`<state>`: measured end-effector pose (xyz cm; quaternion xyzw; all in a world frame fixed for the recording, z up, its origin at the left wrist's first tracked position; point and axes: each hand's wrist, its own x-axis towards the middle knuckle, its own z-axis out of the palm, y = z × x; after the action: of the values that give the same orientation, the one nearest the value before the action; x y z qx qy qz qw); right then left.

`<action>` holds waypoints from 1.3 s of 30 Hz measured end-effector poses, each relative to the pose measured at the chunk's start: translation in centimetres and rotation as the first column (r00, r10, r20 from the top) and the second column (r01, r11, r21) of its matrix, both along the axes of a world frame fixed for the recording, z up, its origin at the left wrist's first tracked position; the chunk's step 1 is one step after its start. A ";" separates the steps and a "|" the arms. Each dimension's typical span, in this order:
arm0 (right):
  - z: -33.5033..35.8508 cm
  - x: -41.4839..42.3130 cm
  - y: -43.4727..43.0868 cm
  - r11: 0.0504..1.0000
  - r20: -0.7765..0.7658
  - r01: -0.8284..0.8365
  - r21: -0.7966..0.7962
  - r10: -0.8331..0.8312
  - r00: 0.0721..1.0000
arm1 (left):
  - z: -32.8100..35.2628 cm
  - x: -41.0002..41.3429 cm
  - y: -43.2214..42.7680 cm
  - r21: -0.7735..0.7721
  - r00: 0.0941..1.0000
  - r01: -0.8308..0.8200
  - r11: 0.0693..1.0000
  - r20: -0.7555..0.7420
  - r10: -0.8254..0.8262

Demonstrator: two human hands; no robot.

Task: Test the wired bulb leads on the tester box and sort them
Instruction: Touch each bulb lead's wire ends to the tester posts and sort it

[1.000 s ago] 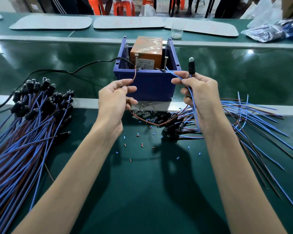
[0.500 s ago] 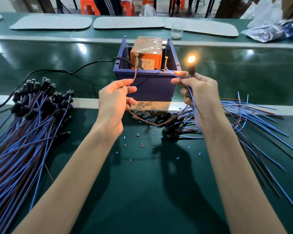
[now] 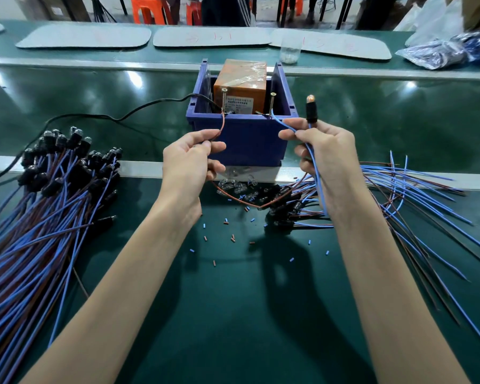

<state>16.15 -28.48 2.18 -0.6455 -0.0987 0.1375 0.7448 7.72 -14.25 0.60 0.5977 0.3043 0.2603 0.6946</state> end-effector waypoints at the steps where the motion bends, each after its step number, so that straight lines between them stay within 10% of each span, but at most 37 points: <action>1: 0.0 0.0 0.0 1.000 -0.001 -0.002 0.000 0.002 1.000 | 0.0 0.0 0.0 0.000 1.000 0.002 1.000 0.000 -0.002; 39: -0.4 0.6 -0.5 0.999 0.034 0.035 -0.001 -0.035 0.999 | 0.6 -0.1 -1.1 -0.061 0.999 -0.017 0.998 0.027 0.018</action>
<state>16.72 -28.95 1.80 -0.6500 -0.0999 0.1136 0.7447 7.63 -15.33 1.18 0.5698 0.3077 0.2651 0.7144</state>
